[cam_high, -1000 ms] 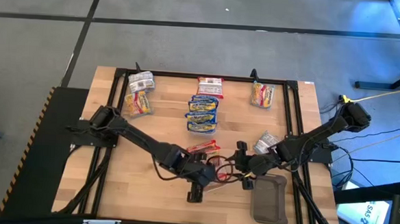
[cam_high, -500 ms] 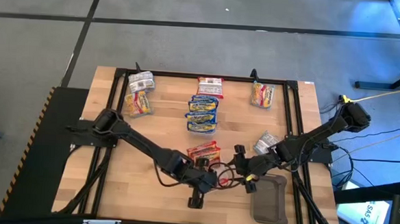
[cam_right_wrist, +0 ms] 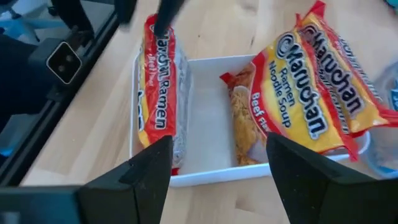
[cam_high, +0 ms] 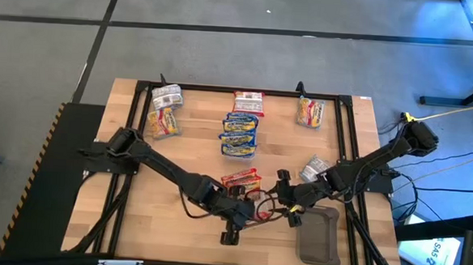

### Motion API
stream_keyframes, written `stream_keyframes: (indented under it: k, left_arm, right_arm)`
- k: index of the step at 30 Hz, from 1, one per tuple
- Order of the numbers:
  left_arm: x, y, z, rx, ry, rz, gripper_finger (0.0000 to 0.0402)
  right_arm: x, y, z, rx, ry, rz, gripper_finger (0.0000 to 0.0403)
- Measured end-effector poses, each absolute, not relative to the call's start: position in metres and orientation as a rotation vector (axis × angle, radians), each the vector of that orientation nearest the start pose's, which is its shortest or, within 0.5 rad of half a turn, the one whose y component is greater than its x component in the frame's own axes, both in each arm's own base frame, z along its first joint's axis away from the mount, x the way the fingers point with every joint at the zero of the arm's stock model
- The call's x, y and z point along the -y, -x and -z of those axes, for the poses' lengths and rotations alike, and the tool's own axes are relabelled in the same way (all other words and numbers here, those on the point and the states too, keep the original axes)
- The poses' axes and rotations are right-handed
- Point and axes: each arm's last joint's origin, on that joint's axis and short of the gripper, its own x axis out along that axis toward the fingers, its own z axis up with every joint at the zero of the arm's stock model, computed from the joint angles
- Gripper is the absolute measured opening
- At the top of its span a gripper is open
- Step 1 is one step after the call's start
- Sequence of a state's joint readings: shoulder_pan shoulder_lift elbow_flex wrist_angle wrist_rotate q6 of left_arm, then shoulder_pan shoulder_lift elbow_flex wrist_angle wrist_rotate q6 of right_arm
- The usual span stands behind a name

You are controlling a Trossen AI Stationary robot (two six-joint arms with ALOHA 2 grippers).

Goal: Sort Maruchan noodles
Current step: Put the red noodle pack into the white bin

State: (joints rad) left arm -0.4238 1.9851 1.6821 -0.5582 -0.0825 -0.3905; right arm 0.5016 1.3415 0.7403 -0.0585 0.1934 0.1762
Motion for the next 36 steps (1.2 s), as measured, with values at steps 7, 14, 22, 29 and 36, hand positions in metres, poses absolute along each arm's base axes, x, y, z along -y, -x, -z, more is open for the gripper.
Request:
stream_keyframes:
  k: [7,14,22,29,36]
  left_arm:
    - [0.164,-0.372,-0.293,-0.907,0.054,0.062,0.0106]
    - [0.124,-0.345,-0.285,-0.853,0.035,0.036,0.0106]
    - [0.054,-0.307,-0.254,-0.714,0.116,-0.060,0.0106]
    - [0.013,-0.286,-0.228,-0.634,0.140,-0.159,0.0106]
    - [-0.015,-0.283,-0.211,-0.633,0.149,-0.201,0.0106]
  right_arm:
    - [-0.095,-0.237,-0.227,-0.628,0.051,-0.020,0.0239]
    - [-0.035,-0.242,-0.228,-0.680,0.066,0.274,0.0239]
    - [0.051,-0.249,-0.224,-0.703,0.034,0.401,0.0239]
    - [0.118,-0.241,-0.215,-0.665,-0.112,0.445,0.0206]
    - [0.163,-0.246,-0.212,-0.725,-0.235,0.450,0.0123]
